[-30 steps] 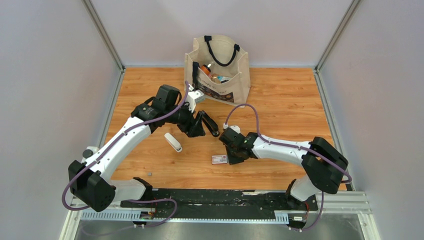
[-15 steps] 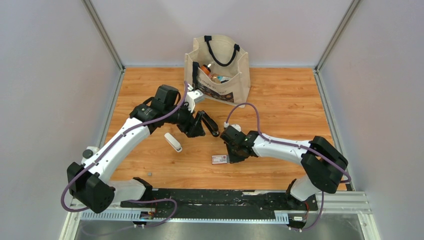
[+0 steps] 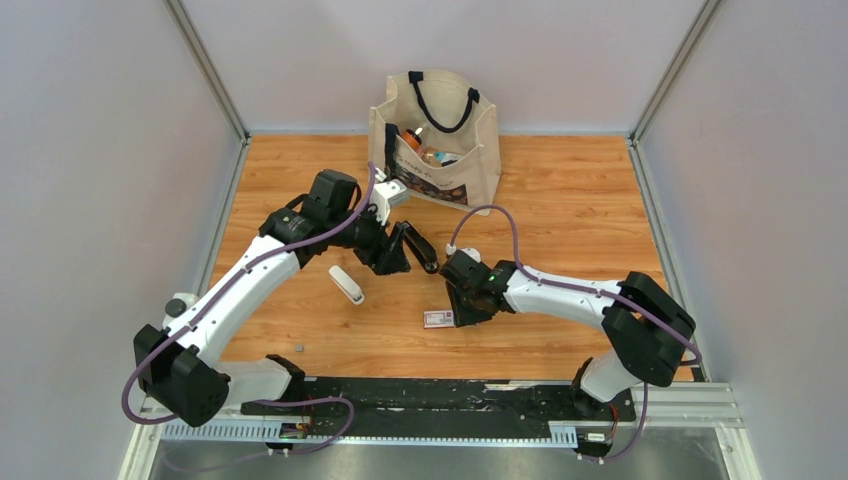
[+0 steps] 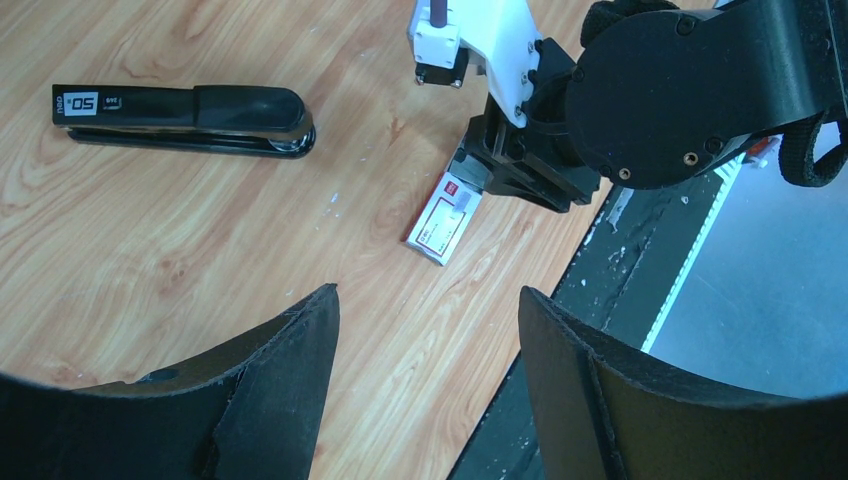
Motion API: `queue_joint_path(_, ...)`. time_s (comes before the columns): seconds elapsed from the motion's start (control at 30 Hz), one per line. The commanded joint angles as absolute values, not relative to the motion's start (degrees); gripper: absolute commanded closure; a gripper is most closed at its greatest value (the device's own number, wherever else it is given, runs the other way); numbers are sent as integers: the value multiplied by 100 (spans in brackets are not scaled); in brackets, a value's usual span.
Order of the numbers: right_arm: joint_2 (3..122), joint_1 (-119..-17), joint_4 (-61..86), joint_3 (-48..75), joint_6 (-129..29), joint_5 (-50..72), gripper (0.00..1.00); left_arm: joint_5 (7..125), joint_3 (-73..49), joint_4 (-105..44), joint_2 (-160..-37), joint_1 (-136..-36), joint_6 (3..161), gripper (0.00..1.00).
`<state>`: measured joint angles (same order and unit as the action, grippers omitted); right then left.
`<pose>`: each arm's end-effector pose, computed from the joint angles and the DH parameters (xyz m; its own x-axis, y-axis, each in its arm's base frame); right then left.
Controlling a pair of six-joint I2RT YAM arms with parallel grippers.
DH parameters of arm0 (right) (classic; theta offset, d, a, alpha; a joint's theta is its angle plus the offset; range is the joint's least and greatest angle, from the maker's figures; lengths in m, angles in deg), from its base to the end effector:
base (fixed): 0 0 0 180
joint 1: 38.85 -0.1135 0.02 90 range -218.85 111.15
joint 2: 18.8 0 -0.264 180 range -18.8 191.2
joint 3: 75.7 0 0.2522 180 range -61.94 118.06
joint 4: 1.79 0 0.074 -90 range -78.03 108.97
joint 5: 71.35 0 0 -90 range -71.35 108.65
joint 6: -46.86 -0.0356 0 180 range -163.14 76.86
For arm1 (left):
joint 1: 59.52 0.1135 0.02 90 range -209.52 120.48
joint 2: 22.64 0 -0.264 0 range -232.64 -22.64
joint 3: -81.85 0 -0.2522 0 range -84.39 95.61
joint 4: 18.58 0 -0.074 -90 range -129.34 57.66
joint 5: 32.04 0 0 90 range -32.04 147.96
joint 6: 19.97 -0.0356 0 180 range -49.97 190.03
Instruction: Unload the staples from the stapler
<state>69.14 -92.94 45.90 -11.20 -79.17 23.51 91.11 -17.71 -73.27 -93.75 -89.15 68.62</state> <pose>0.1651 0.2228 0.1734 -0.9141 -0.2630 -0.3087 -0.3132 0.9414 0.1254 0.2132 -0.1437 0.3303 -0.5999 0.3649 -0.7120 0.7629 0.5290 -0.3717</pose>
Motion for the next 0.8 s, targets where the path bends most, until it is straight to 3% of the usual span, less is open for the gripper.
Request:
queue_joint_path(0.0, 6883, -9273, 4625, -947, -7865, 2340, 64, 9241, -1794, -7242, -9225, -8905, 6836, 26)
queue_joint_path(0.4, 6189, -9282, 5003, -789, -7926, 2647, 66, 9268, -1786, -7242, -9260, -8905, 6845, 26)
queue_joint_path(0.77, 6558, -9273, 4282, -1052, -8085, 2419, 83, 9277, -1759, -7277, -9339, -8905, 6853, 26)
